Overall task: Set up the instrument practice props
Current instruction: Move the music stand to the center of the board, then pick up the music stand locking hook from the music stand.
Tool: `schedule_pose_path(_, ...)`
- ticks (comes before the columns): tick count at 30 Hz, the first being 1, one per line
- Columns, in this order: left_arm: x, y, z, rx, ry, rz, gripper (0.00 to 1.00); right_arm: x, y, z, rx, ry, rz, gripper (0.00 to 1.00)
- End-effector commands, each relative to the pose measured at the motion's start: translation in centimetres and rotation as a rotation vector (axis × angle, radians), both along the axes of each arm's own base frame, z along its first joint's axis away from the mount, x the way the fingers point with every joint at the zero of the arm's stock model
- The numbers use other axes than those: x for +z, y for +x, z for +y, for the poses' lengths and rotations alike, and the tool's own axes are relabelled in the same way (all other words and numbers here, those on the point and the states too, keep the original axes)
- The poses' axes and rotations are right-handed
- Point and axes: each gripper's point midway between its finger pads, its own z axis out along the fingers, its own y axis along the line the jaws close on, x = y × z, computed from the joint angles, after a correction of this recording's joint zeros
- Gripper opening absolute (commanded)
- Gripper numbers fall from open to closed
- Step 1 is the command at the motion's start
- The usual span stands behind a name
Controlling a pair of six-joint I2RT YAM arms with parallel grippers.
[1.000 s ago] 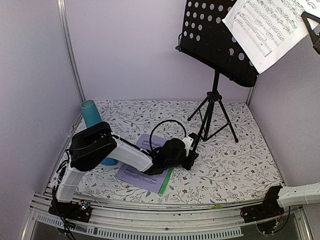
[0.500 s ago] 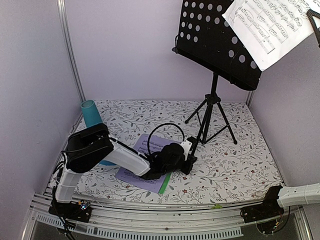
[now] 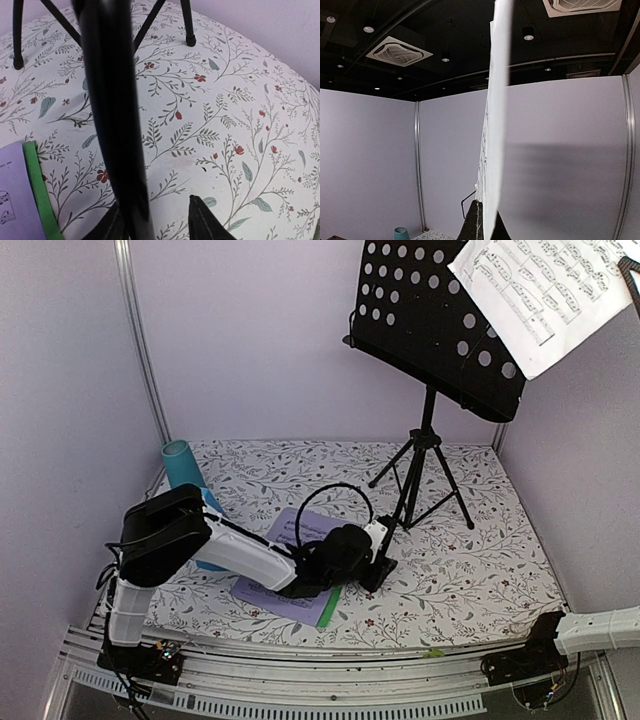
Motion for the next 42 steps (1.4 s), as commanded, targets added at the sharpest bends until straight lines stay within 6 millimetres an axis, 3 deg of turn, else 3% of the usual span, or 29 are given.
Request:
schedule_pose_path(1,7.6,-0.1,-1.0,-0.019,-0.054,-0.095,0.45,0.2,-0.5,-0.2,0.011,-0.004,-0.009,0.0)
schedule_pose_path(9,13.3,-0.1,-1.0,-0.04,-0.094,-0.142,0.54,-0.4,0.0,0.2,0.01,-0.019,0.014,0.0)
schedule_pose_path(10,15.6,-0.4,-0.6,-0.039,-0.131,-0.155,0.54,-0.3,-0.1,0.0,0.0,-0.017,0.01,0.0)
schedule_pose_path(17,24.5,-2.1,1.0,-0.071,-0.244,-0.199,0.54,0.3,-1.1,-1.4,-0.023,0.007,-0.033,0.0)
schedule_pose_path(27,35.6,-3.9,1.1,-0.111,-0.378,-0.27,0.54,-1.1,-0.2,-0.1,-0.002,-0.014,0.002,0.0)
schedule_pose_path(33,40.0,-4.0,-0.3,-0.117,-0.42,-0.328,0.53,-1.4,-0.2,-0.3,0.0,-0.007,0.008,0.0)
schedule_pose_path(37,41.7,-3.8,-1.5,-0.123,-0.429,-0.362,0.53,-1.5,-0.3,-0.3,0.003,-0.008,0.014,0.0)
schedule_pose_path(40,42.3,-3.1,-2.8,-0.12,-0.412,-0.378,0.53,-1.7,-0.4,-0.3,0.007,-0.005,0.015,0.0)
schedule_pose_path(42,41.3,-2.6,-4.4,-0.126,-0.386,-0.379,0.54,-1.8,-0.4,-0.3,0.008,-0.004,0.017,0.0)
